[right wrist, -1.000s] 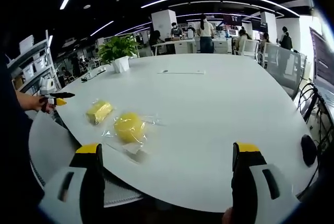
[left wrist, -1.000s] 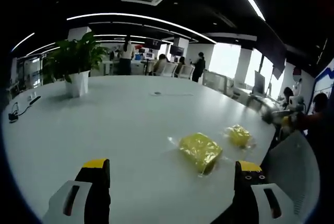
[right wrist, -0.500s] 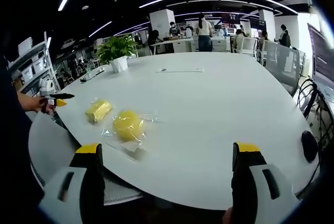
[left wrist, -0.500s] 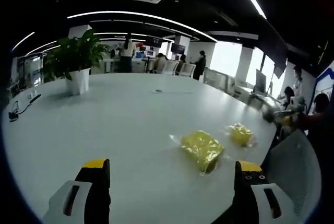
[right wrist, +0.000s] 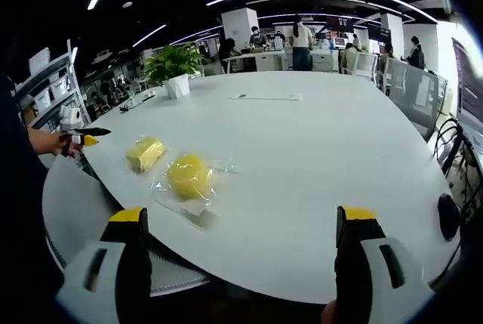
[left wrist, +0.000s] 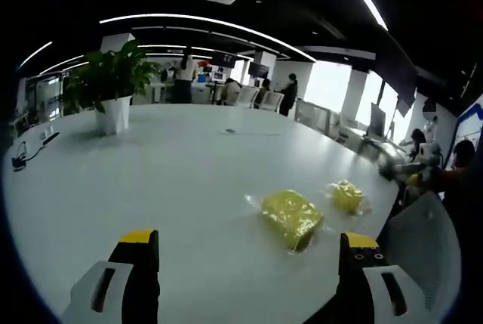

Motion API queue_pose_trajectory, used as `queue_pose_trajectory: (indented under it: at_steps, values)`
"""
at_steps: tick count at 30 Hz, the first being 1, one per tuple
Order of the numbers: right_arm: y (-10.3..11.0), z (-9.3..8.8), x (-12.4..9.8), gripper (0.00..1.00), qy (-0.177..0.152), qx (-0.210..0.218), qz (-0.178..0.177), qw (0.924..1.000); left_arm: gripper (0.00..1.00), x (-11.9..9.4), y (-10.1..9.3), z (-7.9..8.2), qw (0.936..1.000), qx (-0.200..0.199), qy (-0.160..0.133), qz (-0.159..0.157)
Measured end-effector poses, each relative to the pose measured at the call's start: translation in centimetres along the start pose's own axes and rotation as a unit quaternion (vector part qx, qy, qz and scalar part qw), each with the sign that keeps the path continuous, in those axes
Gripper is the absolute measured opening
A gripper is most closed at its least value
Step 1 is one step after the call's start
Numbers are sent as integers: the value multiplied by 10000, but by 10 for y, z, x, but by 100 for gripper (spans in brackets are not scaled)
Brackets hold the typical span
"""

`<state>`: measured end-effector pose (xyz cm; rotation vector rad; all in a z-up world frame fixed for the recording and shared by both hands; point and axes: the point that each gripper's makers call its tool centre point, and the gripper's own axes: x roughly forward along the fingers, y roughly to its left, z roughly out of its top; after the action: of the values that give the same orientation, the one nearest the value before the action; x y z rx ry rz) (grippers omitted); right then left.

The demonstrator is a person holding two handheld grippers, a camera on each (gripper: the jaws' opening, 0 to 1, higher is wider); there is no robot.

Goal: Compare the silicone blocks by pressing each to a similar depth, holding the contact briefly, and releasing to observe deformation and rebound differences across the visible hardness samples.

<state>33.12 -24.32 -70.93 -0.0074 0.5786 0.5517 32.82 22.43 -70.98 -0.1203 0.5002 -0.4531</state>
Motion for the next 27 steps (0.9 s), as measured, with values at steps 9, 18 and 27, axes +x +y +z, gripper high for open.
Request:
queue_pose_trajectory:
  at_steps: [9,18,27]
  values:
    - [-2,15,8,97,-32,-91,44,9999,100,-1,9,27,9996,-80,-210,193]
    - [4,13,13,97,-46,-62,113,9999,100,1,9,36,9977,-601,110,283]
    - [7,8,14,97,-27,-30,171,9998,100,3,4,57,9973,-713,49,174]
